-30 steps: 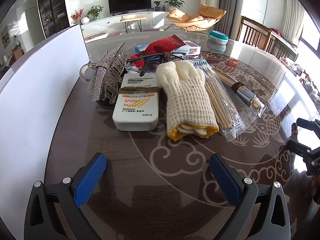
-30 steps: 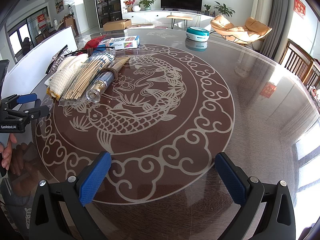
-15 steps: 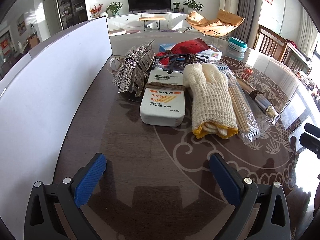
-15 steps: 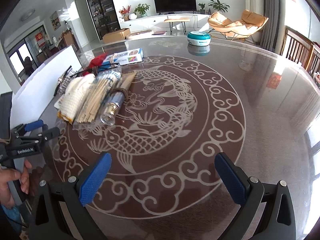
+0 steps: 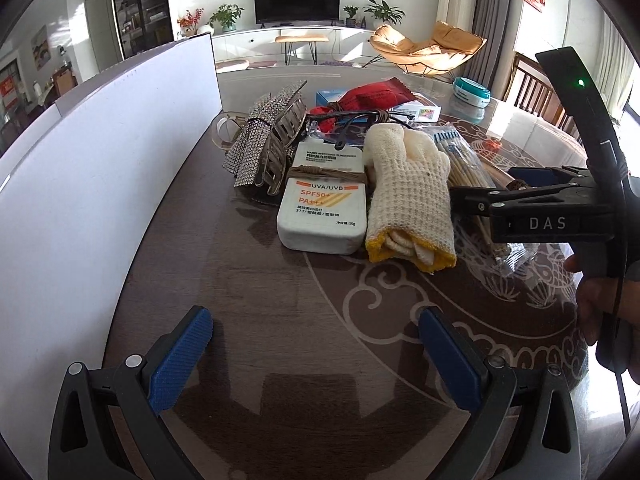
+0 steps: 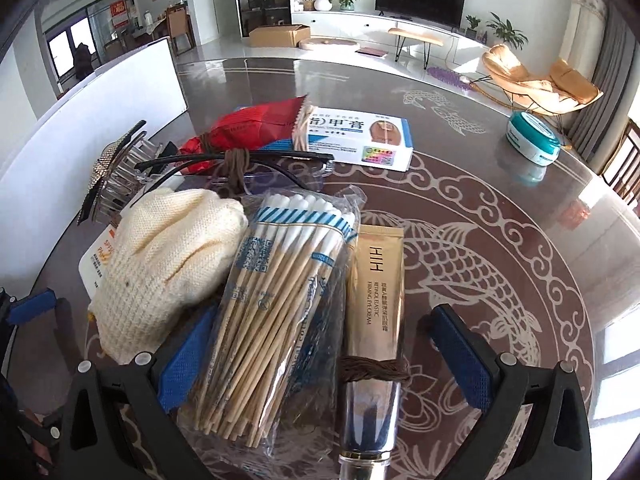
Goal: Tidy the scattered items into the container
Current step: 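Grasp the second cream knit glove with the left tool while the right tool nears the swab bag, then grasp the bag of cotton swabs with the right tool while the left tool holds the glove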
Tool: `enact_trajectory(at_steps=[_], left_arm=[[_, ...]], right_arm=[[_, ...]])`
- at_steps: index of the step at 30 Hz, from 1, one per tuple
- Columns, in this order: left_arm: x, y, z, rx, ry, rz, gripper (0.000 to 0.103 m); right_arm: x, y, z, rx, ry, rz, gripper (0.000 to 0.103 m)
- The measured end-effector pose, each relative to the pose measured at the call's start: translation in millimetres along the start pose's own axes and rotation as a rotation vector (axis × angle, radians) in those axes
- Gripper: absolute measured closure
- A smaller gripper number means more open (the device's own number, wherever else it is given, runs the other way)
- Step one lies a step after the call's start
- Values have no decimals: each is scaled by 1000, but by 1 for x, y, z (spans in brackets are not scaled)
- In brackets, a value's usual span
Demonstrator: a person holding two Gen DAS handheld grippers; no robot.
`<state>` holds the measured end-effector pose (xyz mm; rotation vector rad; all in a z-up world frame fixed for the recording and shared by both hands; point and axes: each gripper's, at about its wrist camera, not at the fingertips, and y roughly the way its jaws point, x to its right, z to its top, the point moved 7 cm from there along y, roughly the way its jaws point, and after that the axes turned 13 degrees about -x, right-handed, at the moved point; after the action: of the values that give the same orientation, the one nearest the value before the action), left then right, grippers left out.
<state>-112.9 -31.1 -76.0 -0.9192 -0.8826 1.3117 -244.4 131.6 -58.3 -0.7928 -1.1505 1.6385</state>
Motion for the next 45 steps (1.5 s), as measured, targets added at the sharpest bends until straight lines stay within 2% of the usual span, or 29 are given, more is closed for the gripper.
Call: enact_trajectory(at_steps=[5,10,14,18,20,24,25,26,29,30,31,32,35,38,42,45], left_arm=[[-1,-1,0,2,-3,-6,0],[0,-1,0,0,6,-14,0],[11,-7,6,8,47,-168,0],[20,-24,27,99,47,-198,0],[33,-24,40,105,96,-175,0],[58,-3,63,75,207,-23,0],[61,2,66,67,220,-1,3],[64,6,69,56,229,12,17],[63,11,74,55,214,57,48],[61,9,75,60,203,51,52],[59,6,74,60,192,32,66],[58,2,72,56,178,7,71],[51,-17,54,62,140,-38,71],[45,-32,18,40,117,-67,71],[28,-33,-20,7,76,-55,69],[19,-31,-29,16,51,-34,57]], right_arm=[[55,-17,-36,12,130,-51,0],[74,-31,-63,31,163,-64,0],[74,-34,-65,33,169,-69,0],[74,-34,-65,33,169,-69,0],[74,-33,-65,33,169,-69,0],[74,-33,-65,33,169,-69,0],[74,-34,-65,33,169,-69,0],[74,-33,-65,33,169,-69,0],[74,-33,-65,33,169,-69,0],[75,-33,-65,33,169,-69,0],[75,-33,-65,33,169,-69,0],[75,-33,-65,33,169,-69,0],[75,-33,-65,33,169,-69,0],[75,-33,-65,34,169,-69,0],[75,-33,-65,34,169,-69,0],[75,-33,-65,34,169,-69,0]])
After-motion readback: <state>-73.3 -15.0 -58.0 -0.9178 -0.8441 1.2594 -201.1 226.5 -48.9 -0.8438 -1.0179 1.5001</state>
